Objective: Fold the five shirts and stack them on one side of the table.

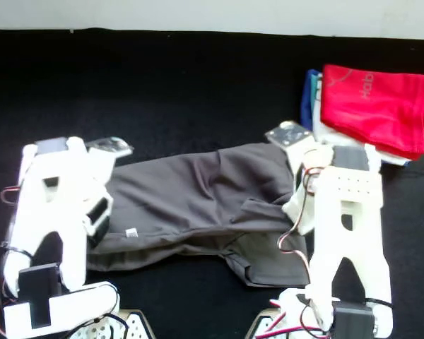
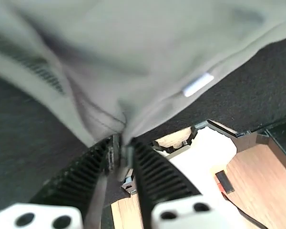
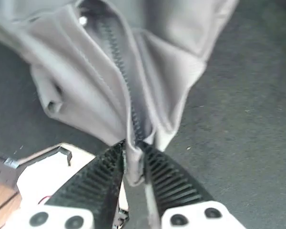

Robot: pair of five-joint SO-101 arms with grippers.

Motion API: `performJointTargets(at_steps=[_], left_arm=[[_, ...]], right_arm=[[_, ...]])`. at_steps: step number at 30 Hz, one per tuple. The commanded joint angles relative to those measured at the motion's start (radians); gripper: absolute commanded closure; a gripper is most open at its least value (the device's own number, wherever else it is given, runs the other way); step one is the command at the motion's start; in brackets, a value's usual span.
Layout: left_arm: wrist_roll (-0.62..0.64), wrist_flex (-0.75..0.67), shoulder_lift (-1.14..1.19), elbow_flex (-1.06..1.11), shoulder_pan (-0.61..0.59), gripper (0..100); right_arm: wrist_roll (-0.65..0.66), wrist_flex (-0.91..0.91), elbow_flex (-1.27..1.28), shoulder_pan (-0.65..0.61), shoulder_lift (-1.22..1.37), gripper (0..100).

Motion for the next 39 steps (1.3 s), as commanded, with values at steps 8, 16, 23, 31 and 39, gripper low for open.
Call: performJointTargets(at_steps=[8,16,23,31,39], left_arm=[[-0.095,0.048,-0.03,-0.372,-0.214,84],[0.114,-0.204,-0.028,-0.194,-0.058,98],[0.261,-0.511,-0.027,-0.087,0.07,99],[0.336,-0.778,0.203,-0.094,0.05,99],[0.341,-0.675,0.562,-0.386,-0.076,99]], right_arm=[[0.003,0.104,-0.245,-0.156,-0.03,91.1],[-0.241,-0.137,-0.334,-0.191,0.051,99.3],[-0.244,-0.272,-0.344,-0.22,0.349,98.6],[-0.244,-0.423,-0.343,-0.245,0.483,98.6],[-0.239,-0.519,-0.343,-0.231,0.645,98.6]])
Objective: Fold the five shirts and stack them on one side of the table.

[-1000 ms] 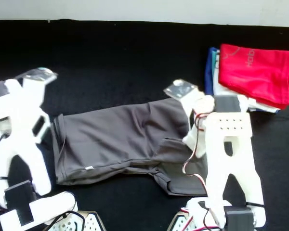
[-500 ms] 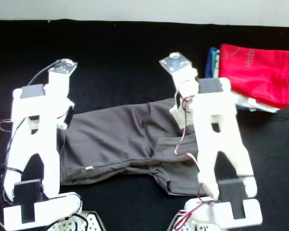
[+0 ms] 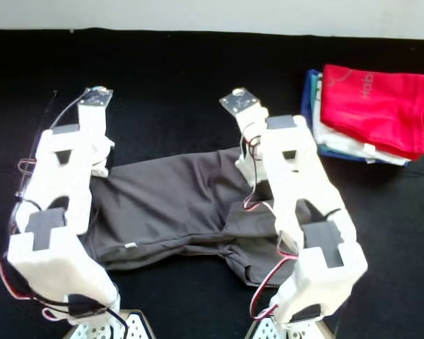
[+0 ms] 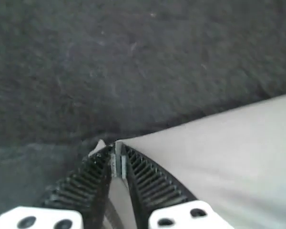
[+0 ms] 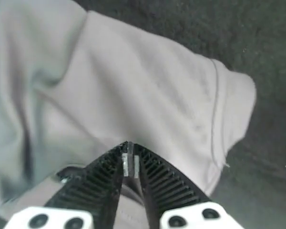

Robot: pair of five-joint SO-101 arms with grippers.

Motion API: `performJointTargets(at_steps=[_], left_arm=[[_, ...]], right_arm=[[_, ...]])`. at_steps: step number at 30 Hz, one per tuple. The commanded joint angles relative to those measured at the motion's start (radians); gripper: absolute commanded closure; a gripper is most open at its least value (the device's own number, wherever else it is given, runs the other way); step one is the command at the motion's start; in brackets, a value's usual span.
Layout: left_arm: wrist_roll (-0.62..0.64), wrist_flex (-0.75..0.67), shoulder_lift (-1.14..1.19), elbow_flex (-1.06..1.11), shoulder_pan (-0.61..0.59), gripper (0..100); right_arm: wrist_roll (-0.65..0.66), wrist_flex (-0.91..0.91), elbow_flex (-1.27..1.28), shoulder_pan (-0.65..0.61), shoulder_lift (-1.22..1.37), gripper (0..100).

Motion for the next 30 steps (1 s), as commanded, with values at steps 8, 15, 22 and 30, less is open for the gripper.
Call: performJointTargets(at_steps=[8,15,22,30], left_arm=[[-0.106,0.302,0.226,-0.456,-0.26,99],[-0.129,0.414,0.357,-0.682,-0.306,99],[-0.126,0.617,0.378,-0.888,-0.298,99],[-0.089,0.878,0.372,-1.007,-0.189,99]], right_arm=[[-0.002,-0.145,-0.047,0.117,0.134,98.6],[-0.005,-0.074,-0.186,0.13,0.133,98.6],[-0.006,0.148,-0.412,0.094,0.133,98.6],[-0.006,0.283,-0.55,0.036,0.131,98.7]])
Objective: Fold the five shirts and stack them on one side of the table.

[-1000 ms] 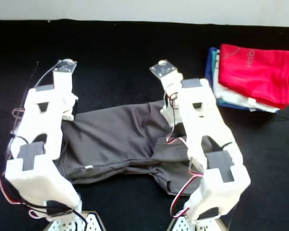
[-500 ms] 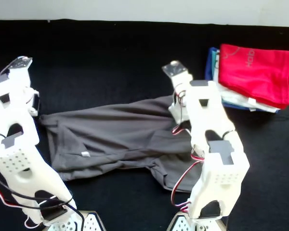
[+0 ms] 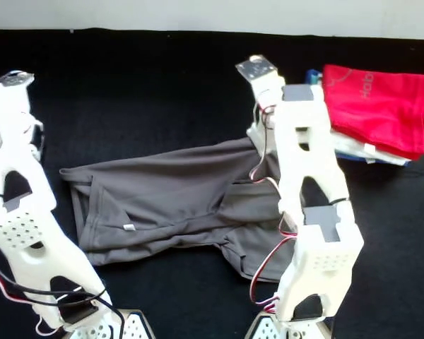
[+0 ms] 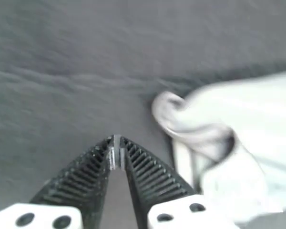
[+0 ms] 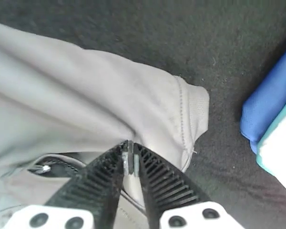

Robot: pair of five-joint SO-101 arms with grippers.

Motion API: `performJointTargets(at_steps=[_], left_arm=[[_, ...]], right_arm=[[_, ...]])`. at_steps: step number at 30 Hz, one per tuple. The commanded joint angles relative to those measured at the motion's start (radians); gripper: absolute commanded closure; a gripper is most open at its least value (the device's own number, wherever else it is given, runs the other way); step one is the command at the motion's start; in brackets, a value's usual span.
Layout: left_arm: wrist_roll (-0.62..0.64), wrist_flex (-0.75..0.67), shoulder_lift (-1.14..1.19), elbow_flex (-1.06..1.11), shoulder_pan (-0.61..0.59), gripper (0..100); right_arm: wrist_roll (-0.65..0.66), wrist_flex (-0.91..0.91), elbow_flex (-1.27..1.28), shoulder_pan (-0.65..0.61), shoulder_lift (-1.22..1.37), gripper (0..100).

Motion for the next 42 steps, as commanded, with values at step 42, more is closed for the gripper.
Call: performJointTargets(at_steps=[42], left_arm=[[-0.163,-0.262,-1.362,1.546,-0.001,99]], right_arm=[[-0.003,0.179,-0.216,-0.133,-0.002,98.7]])
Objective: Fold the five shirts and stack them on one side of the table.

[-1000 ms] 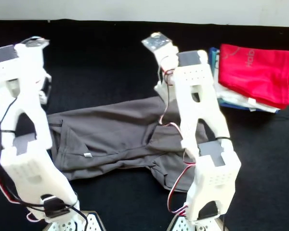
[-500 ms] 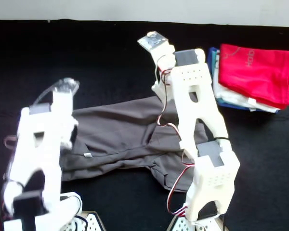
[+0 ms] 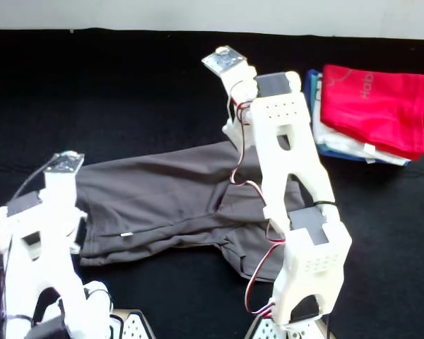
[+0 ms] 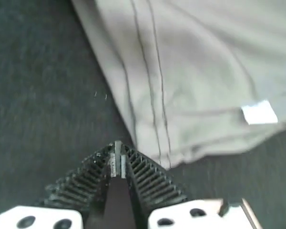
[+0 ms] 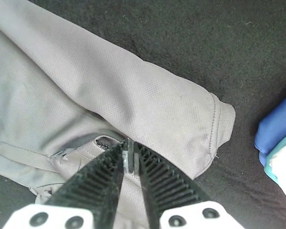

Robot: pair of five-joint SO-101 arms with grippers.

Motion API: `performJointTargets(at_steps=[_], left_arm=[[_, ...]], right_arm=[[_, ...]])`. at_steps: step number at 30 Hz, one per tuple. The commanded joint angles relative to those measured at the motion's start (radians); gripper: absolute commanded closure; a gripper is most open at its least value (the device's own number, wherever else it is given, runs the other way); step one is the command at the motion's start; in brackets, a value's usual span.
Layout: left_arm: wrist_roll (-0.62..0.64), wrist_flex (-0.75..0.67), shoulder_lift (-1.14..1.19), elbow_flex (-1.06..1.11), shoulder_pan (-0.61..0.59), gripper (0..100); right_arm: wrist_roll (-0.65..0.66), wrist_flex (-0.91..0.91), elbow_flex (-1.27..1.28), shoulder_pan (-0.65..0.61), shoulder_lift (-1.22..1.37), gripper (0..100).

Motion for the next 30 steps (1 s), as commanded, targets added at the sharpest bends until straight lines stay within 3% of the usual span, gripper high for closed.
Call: performJointTargets(at_steps=[1,5,8,11,16,24,30], left_arm=[[-0.015,0.201,-0.094,-0.142,-0.013,99],[0.014,0.141,-0.165,-0.177,0.044,99],[0.106,-0.008,-0.17,-0.088,0.142,99],[0.121,-0.17,-0.17,0.038,0.232,99],[0.118,-0.37,-0.166,0.183,0.248,99],[0.115,-0.37,-0.165,0.243,0.251,99],[-0.052,-0.279,-0.168,0.349,0.206,99]], right_arm=[[-0.003,0.007,-0.039,-0.007,-0.002,98.7],[-0.003,0.007,-0.039,-0.007,-0.002,98.7],[-0.005,0.007,-0.039,-0.008,-0.002,98.7],[-0.005,0.007,-0.039,-0.008,-0.004,98.7],[-0.005,0.038,-0.044,-0.008,-0.005,98.7],[-0.005,0.042,-0.045,-0.01,-0.005,98.7],[-0.005,0.044,-0.047,-0.007,-0.007,98.7]])
